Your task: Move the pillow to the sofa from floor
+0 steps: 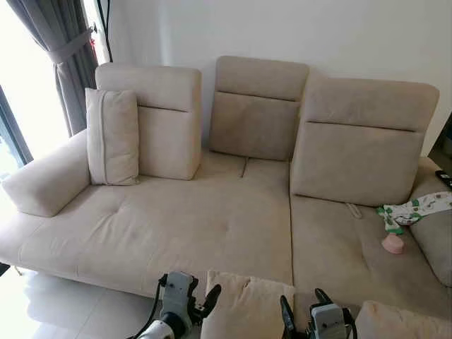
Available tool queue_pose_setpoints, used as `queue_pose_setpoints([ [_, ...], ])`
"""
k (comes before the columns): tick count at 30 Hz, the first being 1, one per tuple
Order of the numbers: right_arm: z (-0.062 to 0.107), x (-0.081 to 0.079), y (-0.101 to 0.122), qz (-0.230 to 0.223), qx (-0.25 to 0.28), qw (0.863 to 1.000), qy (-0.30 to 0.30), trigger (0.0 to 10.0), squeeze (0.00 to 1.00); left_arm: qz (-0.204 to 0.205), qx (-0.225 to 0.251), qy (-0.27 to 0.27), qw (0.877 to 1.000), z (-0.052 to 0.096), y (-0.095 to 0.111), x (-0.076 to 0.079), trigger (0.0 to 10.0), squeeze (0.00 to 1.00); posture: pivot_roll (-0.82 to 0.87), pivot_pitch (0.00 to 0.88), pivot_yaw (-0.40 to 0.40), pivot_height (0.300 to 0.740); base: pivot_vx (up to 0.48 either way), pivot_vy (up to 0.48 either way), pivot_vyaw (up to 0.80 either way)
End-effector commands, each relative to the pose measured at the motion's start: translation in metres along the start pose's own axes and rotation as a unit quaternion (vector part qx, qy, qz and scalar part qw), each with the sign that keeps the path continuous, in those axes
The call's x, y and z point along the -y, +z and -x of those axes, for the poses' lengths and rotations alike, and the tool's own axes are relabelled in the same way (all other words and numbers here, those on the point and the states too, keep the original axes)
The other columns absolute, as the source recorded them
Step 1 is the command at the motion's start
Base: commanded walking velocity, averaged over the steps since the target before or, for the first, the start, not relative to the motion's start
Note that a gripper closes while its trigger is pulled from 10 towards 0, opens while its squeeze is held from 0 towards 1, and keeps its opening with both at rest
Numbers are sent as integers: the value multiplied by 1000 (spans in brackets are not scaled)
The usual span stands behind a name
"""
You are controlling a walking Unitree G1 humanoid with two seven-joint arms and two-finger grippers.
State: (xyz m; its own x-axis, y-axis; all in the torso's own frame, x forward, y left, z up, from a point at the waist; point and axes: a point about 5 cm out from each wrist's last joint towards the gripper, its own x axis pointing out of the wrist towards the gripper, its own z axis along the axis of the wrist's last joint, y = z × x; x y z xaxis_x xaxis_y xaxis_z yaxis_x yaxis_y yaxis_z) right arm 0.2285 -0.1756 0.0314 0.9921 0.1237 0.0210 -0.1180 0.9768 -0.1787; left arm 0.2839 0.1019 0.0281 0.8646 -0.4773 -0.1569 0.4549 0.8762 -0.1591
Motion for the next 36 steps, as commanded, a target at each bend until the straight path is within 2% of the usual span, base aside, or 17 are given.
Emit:
queue_pose_setpoints([
  [1, -1, 2, 4, 14, 16, 1000, -1, 10000, 0, 3, 7, 4, 1000, 1, 1, -2, 10000, 0, -13, 0, 20, 740, 0, 0, 0],
  [6, -1, 5, 9, 30, 36, 999, -12, 10000, 0, 4, 25, 4, 1000, 0, 5, -1, 10000, 0, -14, 0, 20, 740, 0, 0, 0],
  [11, -1, 2, 8, 32, 36, 999, -1, 10000, 0, 6, 38, 9, 999, 0, 9, -4, 10000, 0, -13, 0, 19, 740, 0, 0, 0],
  [36, -2, 0, 6, 35, 33, 999, 9, 10000, 0, 5, 40, 4, 999, 1, 8, -2, 10000, 0, -16, 0, 16, 740, 306, 0, 0],
])
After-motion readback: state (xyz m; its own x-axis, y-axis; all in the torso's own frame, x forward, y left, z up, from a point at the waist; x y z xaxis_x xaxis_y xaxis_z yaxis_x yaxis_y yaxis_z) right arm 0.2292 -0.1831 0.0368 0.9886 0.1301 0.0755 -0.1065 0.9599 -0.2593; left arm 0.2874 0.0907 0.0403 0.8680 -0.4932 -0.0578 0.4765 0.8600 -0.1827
